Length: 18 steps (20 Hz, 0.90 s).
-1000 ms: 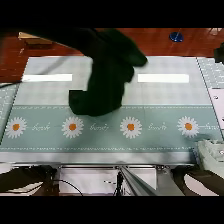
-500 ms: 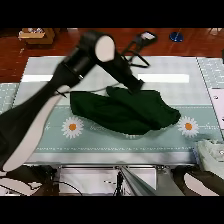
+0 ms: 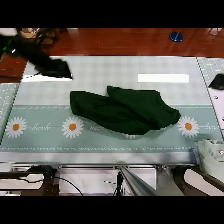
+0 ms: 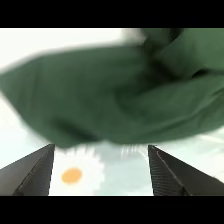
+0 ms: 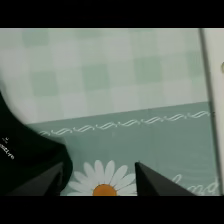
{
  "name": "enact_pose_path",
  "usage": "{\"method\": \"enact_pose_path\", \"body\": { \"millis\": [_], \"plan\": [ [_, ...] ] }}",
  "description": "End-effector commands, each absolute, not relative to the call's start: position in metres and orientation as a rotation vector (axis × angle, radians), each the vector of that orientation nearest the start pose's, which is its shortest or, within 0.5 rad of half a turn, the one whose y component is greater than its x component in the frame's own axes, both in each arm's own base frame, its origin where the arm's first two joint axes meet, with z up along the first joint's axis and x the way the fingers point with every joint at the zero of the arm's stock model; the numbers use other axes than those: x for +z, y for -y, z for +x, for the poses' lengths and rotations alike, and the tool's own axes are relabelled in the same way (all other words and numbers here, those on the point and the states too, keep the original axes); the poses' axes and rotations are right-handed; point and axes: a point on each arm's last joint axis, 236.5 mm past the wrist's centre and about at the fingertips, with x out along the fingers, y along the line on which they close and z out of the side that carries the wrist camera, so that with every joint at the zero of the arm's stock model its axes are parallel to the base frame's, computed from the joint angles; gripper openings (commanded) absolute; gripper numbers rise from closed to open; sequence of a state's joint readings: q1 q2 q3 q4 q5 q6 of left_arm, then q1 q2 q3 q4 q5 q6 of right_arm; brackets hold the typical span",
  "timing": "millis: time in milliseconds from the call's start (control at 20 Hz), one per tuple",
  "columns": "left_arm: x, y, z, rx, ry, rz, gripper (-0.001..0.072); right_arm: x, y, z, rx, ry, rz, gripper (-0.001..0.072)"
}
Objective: Fold the shirts.
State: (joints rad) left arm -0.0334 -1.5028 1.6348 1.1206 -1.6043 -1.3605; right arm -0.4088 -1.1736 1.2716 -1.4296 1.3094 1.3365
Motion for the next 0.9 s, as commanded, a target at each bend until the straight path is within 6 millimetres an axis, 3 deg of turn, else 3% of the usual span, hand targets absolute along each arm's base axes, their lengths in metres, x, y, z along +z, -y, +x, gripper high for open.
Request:
{"method": "enact_pose_path", "body": {
  "millis": [0, 100, 200, 500, 850],
  "plan": [
    [0.033, 0.085, 0.338, -0.567, -1.564, -0.311, 0.0673, 0.026, 0.096, 0.333, -0.039, -1.258, 0.270, 0.0523],
    [0.002, 0.086, 0.317, -0.590, -1.625, -0.358, 0.0674, 0.013, 0.085, 0.328, 0.002, -1.274, 0.295, 0.0522],
    [-0.022, 0.089, 0.310, -0.596, -1.621, -0.386, 0.0676, 0.008, 0.078, 0.327, 0.030, -1.277, 0.304, 0.0522],
    [-0.069, 0.091, 0.299, -0.574, -1.647, -0.416, 0.0677, 0.009, 0.075, 0.328, 0.042, -1.270, 0.313, 0.0522],
    [-0.089, 0.123, 0.339, -0.579, -1.537, -0.604, 0.0676, 0.010, 0.073, 0.328, 0.048, -1.272, 0.322, 0.0522]
  ]
}}
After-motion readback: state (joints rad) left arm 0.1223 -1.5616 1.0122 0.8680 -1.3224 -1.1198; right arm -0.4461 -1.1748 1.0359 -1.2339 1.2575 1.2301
